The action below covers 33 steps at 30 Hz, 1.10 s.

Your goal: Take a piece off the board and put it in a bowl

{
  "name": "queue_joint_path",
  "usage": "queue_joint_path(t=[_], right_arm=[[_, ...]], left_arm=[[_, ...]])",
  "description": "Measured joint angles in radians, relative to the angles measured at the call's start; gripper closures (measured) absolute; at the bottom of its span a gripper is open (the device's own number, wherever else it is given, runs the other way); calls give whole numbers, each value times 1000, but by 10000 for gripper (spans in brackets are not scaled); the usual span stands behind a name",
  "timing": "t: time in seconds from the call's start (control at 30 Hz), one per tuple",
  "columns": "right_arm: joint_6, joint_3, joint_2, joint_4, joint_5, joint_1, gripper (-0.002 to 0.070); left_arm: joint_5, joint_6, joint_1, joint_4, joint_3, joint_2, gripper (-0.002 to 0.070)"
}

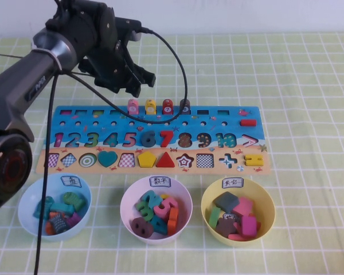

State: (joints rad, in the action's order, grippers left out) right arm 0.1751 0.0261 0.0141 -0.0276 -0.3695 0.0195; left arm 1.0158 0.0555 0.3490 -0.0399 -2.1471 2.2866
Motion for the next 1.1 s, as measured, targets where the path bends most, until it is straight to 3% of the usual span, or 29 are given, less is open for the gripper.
queue_joint_path(t=[1.1], right_arm=[[0,0,0,0,0,0,694]], left_arm=[[-22,36,0,4,-1,78,332]])
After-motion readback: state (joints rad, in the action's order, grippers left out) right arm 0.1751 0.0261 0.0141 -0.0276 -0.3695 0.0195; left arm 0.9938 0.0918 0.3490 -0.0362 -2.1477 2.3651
